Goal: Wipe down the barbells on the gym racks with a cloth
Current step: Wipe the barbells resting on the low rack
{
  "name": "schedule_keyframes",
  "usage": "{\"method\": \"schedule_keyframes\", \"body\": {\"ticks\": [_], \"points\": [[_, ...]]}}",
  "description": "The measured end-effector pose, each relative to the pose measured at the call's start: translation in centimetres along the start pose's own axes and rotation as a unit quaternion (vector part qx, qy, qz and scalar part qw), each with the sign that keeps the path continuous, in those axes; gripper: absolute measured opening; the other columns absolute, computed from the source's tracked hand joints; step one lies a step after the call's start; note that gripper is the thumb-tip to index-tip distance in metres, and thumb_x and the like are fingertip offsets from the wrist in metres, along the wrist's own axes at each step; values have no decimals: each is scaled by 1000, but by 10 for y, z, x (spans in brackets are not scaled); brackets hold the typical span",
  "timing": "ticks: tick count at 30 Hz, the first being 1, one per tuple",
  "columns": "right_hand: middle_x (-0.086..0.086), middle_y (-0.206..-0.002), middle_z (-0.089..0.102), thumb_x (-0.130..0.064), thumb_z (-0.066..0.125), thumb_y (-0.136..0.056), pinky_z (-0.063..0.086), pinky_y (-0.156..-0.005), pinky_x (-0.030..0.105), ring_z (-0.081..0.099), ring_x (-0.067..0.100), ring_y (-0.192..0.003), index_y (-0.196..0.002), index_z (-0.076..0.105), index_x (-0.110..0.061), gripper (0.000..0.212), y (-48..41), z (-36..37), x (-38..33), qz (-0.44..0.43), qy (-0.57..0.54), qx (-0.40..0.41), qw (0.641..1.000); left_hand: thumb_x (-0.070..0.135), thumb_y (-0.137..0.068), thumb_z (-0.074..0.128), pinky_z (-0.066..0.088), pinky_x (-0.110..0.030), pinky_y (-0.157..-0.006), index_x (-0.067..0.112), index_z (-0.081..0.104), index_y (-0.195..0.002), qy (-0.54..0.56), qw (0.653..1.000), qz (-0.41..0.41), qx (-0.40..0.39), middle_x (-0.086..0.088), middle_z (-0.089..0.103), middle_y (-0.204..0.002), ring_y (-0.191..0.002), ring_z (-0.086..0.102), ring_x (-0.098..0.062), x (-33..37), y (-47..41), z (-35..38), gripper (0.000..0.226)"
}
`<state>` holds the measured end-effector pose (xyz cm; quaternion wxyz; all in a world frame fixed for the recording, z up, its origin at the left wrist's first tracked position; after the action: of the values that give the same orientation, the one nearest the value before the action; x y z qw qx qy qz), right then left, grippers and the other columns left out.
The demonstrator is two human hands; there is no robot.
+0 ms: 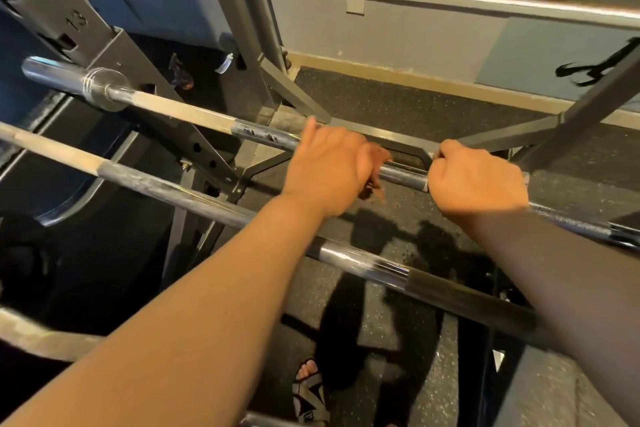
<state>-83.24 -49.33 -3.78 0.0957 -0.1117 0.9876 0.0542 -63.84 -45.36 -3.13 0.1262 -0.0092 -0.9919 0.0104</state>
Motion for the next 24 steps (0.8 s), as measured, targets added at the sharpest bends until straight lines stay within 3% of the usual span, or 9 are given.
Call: {"method": "schedule_keyframes", "body": {"ticks": [2,5,10,15,17,21,24], "points": [[2,-73,53,-33,29,-104,48,-69,41,57,26,-70,-98,49,-24,23,0,1,1,-4,-2,2,1000,42,-98,12,15,-48,-124,18,62,-104,-31,995,-94,11,-2,60,-107,-117,52,-25,-18,-4,-7,55],[1,-73,51,-31,30,-104,49,-68,40,54,23,-67,-97,48,-23,21,-1,2,1,0,-1,-3,1000,34,-104,26,5,-54,-125,13,64,-113,-30,982,-185,-19,-8,60,-120,-128,46,-28,2,-9,-2,44],[3,-79,50,-33,29,-105,36,-67,36,49,27,-74,-99,48,-23,22,0,-3,-2,20,24,-8,999,38,-102,21,3,-53,-125,18,66,-105,-24,998,-55,-9,-3,65,-108,-116,54,-23,76,-7,16,49],[6,-81,49,-31,28,-105,33,-68,37,47,30,-74,-105,52,-22,26,1,-5,-3,25,33,-14,999,34,-107,29,9,-51,-126,20,66,-110,-31,999,36,2,0,65,-109,-117,56,-22,45,0,6,39],[6,-80,52,-31,29,-105,35,-67,37,50,31,-73,-107,55,-21,28,1,-4,-2,19,27,-8,999,33,-106,34,10,-54,-125,19,65,-106,-51,998,-14,28,-2,64,-109,-118,56,-25,15,3,-1,34],[7,-80,57,-33,29,-104,39,-66,37,56,30,-73,-104,53,-21,27,2,-1,-1,8,22,6,1000,34,-107,23,1,-53,-126,13,59,-127,-12,987,-163,10,-8,53,-137,-141,35,-27,2,-1,2,46],[6,-81,57,-34,28,-104,45,-67,38,57,27,-72,-103,52,-21,27,1,-1,-1,8,18,6,1000,33,-108,24,-3,-55,-125,14,58,-130,4,987,-161,-2,-8,51,-139,-142,31,-28,34,-5,13,45]]}}
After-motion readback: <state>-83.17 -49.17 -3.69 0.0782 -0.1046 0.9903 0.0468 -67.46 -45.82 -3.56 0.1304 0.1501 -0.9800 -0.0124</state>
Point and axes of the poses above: each hand's wrist, its own y-axis away from the middle knuckle, its own z-axis out of the palm, x = y × z, the point moved 6 cm from there along -y, towards the middle knuckle
